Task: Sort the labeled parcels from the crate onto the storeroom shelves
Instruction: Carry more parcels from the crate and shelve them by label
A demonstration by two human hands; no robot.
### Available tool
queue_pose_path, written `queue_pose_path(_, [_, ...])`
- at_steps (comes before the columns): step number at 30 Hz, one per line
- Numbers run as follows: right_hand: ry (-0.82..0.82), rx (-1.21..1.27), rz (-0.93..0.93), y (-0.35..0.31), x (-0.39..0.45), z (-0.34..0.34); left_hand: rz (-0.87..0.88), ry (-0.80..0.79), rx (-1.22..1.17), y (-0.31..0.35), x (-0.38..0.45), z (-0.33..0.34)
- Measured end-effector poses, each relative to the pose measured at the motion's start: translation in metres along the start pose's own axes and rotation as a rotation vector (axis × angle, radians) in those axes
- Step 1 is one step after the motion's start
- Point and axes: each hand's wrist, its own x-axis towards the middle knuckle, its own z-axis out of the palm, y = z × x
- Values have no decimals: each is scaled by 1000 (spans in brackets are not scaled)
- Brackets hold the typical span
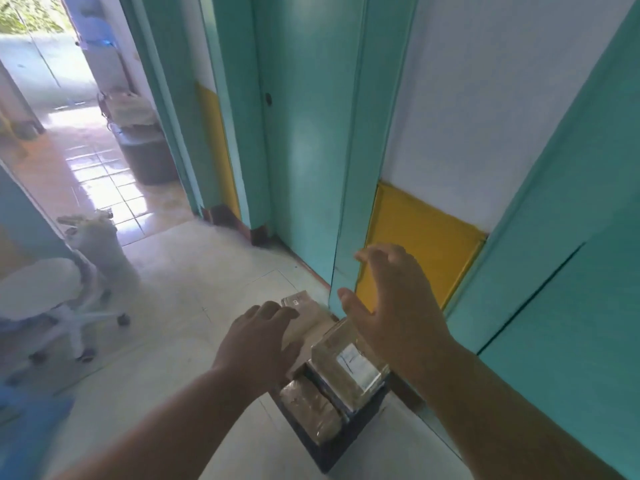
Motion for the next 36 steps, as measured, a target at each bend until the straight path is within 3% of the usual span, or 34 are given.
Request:
queue_pose_path(6, [46, -57, 123, -16, 43, 73, 141, -117, -7, -73, 81, 21])
queue_pose_path(12, [52, -140, 377, -30, 53, 144, 375, -211, -2, -127, 142, 57])
queue_pose_path(20, [-71, -123, 702, 13, -14, 285, 452, -455, -46, -157, 164, 200])
queue_pose_path(25, [-154, -93, 860, 62, -92, 411, 344, -609, -32, -194, 158, 337])
queue_pose_path(30, [-332, -88, 951, 127, -160, 521, 58, -746, -76, -230, 149, 467])
queue_pose_path(33, [-451, -96, 980, 162, -177, 568, -107, -792, -161, -236, 146, 515])
queue_pose_path(36, [-523, -64, 1021, 185, -182, 600, -136, -784, -262, -242, 146, 546])
